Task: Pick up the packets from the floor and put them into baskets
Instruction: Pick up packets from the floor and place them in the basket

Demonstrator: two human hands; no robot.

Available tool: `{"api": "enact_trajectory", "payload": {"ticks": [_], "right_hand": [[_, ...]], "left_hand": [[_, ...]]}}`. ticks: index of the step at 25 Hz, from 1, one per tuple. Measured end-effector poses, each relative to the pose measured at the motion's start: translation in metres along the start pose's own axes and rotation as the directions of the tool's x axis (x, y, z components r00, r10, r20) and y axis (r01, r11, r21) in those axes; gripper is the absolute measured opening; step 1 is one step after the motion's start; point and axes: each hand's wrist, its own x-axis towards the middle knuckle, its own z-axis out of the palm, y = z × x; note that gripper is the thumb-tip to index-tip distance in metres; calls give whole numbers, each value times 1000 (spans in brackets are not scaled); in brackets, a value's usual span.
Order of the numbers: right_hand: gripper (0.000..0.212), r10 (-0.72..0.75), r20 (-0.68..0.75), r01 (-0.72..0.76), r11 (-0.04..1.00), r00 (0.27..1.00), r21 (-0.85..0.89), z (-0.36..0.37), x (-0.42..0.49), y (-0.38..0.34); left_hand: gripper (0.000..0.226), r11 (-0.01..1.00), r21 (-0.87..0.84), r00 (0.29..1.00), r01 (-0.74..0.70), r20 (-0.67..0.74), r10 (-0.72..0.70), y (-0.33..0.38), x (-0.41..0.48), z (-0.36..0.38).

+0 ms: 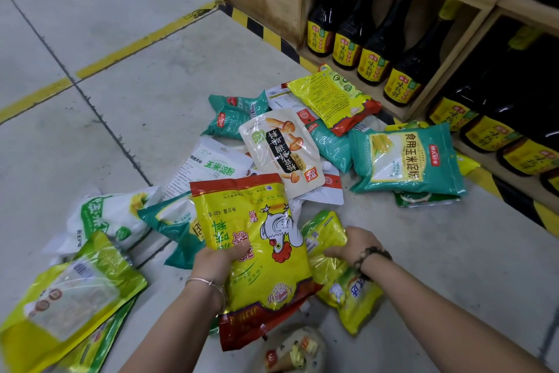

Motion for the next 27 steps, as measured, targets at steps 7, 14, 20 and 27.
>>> {"api": "enact_trajectory", "payload": {"ticks": [7, 14, 20, 27], "right_hand": [[22, 27, -272, 75, 932, 962, 355, -41, -7, 34], [43, 173, -505, 154, 826, 846, 542, -93, -47, 44], [46, 266, -597, 210, 766, 757, 608, -165, -97, 60], [36, 449, -600, 306, 569, 662, 763, -217, -179, 84]], "left_hand": [[88, 995, 19, 993, -100, -56, 101, 0, -10, 19], [58, 977, -17, 976, -215, 40, 215, 8, -35, 49], [17, 891, -79, 878, -447, 153, 454, 59, -87, 91], [18, 805, -54, 734, -590, 378, 564, 106, -161, 128]]}}
